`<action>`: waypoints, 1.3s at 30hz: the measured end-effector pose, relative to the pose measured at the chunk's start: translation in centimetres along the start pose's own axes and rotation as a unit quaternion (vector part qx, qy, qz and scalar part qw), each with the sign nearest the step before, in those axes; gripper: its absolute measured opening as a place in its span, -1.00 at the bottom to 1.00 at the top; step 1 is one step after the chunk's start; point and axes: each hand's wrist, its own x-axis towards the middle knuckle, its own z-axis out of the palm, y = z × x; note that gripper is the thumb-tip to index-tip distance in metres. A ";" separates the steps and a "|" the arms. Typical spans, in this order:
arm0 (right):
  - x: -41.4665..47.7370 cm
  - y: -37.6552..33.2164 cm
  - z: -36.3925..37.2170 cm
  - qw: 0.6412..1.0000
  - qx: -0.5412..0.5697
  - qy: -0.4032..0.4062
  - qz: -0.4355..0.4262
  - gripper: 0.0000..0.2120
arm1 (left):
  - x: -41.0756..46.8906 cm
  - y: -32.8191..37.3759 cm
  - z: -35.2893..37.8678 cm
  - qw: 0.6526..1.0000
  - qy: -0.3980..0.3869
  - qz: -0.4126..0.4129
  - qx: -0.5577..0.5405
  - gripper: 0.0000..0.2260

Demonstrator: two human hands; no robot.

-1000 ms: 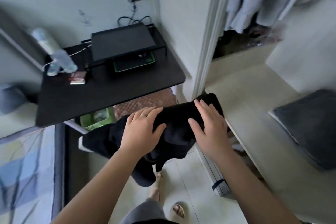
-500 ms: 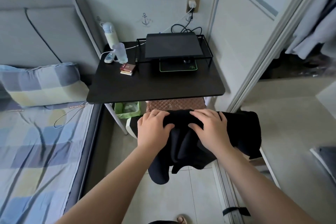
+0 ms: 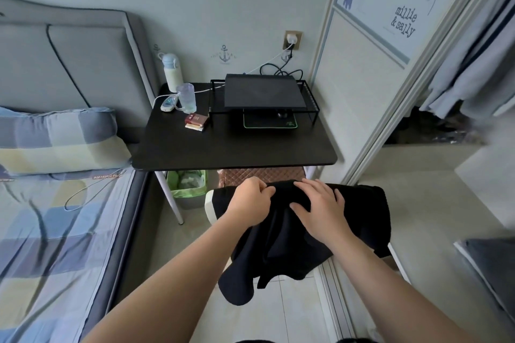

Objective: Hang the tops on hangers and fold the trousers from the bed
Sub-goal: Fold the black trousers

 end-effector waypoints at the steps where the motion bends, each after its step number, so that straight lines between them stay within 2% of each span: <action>1: -0.1 -0.4 -0.2 1.000 0.004 0.001 -0.003 -0.51 | 0.0 0.4 -0.9 0.998 -0.017 -0.002 -0.057 -0.72; 3: -0.4 -1.4 -0.7 0.999 0.024 0.012 -0.017 -0.49 | -0.4 1.6 -2.7 0.983 -0.036 -0.007 -0.181 -0.69; 5: -0.4 -2.8 -1.9 0.997 0.049 0.045 -0.036 -0.49 | -1.0 3.1 -4.8 0.937 -0.055 -0.018 -0.344 -0.71; 7: -0.1 -4.5 -3.6 0.990 0.068 0.108 -0.064 -0.57 | -1.7 4.3 -7.1 0.898 -0.079 -0.010 -0.434 -0.74; 10: 0.6 -7.5 -6.8 0.974 0.118 0.166 -0.103 -0.74 | -3.1 5.8 -10.6 0.869 -0.088 0.012 -0.487 -0.78; 13: 1.4 -12.7 -9.9 0.963 0.129 0.185 -0.146 -0.82 | -3.8 6.1 -14.9 0.810 -0.039 0.023 -0.584 -0.84; 16: 2.3 -19.3 -12.5 0.944 0.123 0.213 -0.219 -0.85 | -5.0 5.2 -20.8 0.753 -0.014 0.125 -0.646 -0.89; 17: 2.7 -22.1 -13.1 0.937 0.123 0.217 -0.243 -0.85 | -5.8 4.4 -23.0 0.742 -0.011 0.164 -0.650 -0.86; 20: 3.3 -28.8 -14.1 0.921 0.135 0.219 -0.293 -0.77 | -7.9 1.7 -27.4 0.727 0.017 0.228 -0.647 -0.58; 22: 3.2 -34.2 -14.1 0.909 0.153 0.208 -0.326 -0.75 | -9.8 -1.0 -30.4 0.734 0.038 0.270 -0.622 -0.48; 25: 2.5 -42.2 -13.2 0.888 0.189 0.185 -0.378 -0.75 | -13.0 -5.8 -34.6 0.777 0.115 0.285 -0.550 -0.53; 28: 0.9 -49.6 -11.3 0.861 0.243 0.157 -0.418 -0.62 | -16.0 -12.0 -37.7 0.823 0.220 0.227 -0.472 -0.68; 30: -0.7 -54.3 -9.5 0.845 0.275 0.134 -0.438 -0.55 | -18.0 -17.0 -39.4 0.869 0.254 0.175 -0.388 -0.77; 32: -2.1 -58.8 -7.3 0.835 0.294 0.109 -0.452 -0.60 | -20.0 -22.4 -40.8 0.911 0.255 0.121 -0.301 -0.84; 33: -2.7 -60.9 -6.0 0.831 0.299 0.092 -0.461 -0.68 | -21.2 -25.0 -41.4 0.920 0.261 0.098 -0.275 -0.82; 35: -3.9 -65.4 -3.2 0.819 0.307 0.052 -0.482 -0.82 | -24.1 -29.6 -42.8 0.916 0.306 0.058 -0.254 -0.77; 39: -6.1 -74.1 2.8 0.798 0.319 -0.002 -0.511 -0.83 | -30.5 -36.5 -45.8 0.865 0.444 -0.003 -0.235 -0.77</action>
